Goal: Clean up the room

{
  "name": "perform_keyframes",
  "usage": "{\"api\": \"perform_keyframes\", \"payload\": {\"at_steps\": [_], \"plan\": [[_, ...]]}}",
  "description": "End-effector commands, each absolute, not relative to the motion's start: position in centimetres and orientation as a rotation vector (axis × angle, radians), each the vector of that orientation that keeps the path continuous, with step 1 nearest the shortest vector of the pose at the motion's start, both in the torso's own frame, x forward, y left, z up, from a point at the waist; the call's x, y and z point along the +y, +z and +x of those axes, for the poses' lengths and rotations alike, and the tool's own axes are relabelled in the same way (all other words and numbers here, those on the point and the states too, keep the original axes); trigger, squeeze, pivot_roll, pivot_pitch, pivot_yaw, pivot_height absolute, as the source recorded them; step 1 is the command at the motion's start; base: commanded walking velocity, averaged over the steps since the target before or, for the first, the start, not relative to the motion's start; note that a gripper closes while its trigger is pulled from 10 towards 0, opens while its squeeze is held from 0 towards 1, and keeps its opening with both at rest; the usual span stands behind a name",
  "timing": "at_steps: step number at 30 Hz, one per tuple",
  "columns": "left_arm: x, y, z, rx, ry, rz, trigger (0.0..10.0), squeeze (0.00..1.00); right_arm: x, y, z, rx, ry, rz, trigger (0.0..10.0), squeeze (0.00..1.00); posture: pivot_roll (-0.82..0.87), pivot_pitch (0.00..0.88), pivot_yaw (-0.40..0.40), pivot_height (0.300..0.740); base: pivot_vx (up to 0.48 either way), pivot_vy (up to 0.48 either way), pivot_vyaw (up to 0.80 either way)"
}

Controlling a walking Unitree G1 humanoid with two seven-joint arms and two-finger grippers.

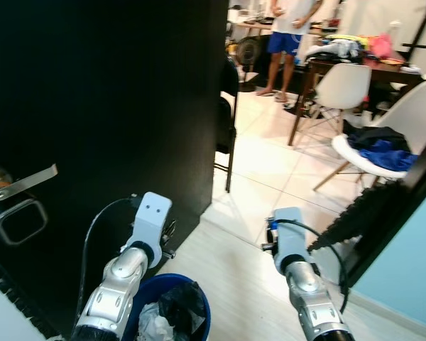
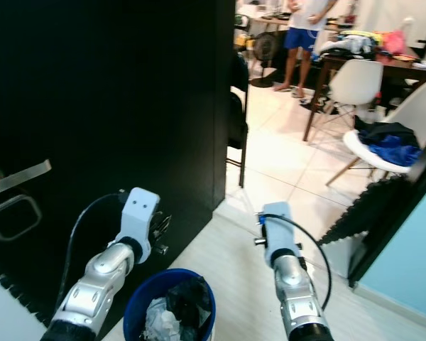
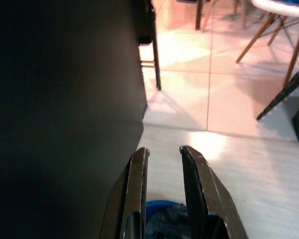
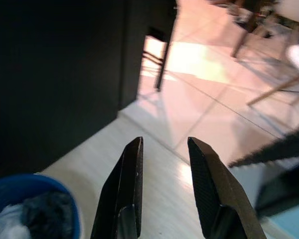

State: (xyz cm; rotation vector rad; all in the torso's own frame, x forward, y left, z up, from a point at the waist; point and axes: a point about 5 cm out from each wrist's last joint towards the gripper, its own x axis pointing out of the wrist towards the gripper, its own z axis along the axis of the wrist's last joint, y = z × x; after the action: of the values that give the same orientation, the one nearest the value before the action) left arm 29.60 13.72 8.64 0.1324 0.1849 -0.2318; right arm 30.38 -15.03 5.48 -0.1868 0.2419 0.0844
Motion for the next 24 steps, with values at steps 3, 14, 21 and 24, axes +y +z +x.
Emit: {"api": "perform_keyframes", "payload": {"at_steps": [3, 14, 21, 24], "plan": [[14.1, 8.7, 29.2, 0.176, -0.193, 0.104, 10.0, 0.0, -14.5, 5.6, 30.9, 0.257, 0.124, -0.201, 10.0, 0.0, 0.09, 0.018, -0.064, 0.74, 0.0, 0.0, 0.0], [14.3, 8.2, 28.6, 0.194, -0.146, 0.065, 10.0, 0.0, -14.2, 5.6, 30.8, 0.296, 0.165, -0.214, 10.0, 0.0, 0.09, 0.036, -0.086, 0.74, 0.0, 0.0, 0.0], [14.3, 8.3, 28.3, 0.192, -0.145, 0.048, 10.0, 0.0, -13.9, 5.4, 30.7, 0.309, 0.18, -0.211, 10.0, 0.0, 0.09, 0.045, -0.092, 0.74, 0.0, -0.05, 0.0], [14.3, 8.3, 28.2, 0.191, -0.145, 0.044, 10.0, 0.0, -13.8, 5.4, 30.6, 0.312, 0.182, -0.21, 10.0, 0.0, 0.1, 0.045, -0.092, 0.74, 0.0, -0.395, 0.0]]}}
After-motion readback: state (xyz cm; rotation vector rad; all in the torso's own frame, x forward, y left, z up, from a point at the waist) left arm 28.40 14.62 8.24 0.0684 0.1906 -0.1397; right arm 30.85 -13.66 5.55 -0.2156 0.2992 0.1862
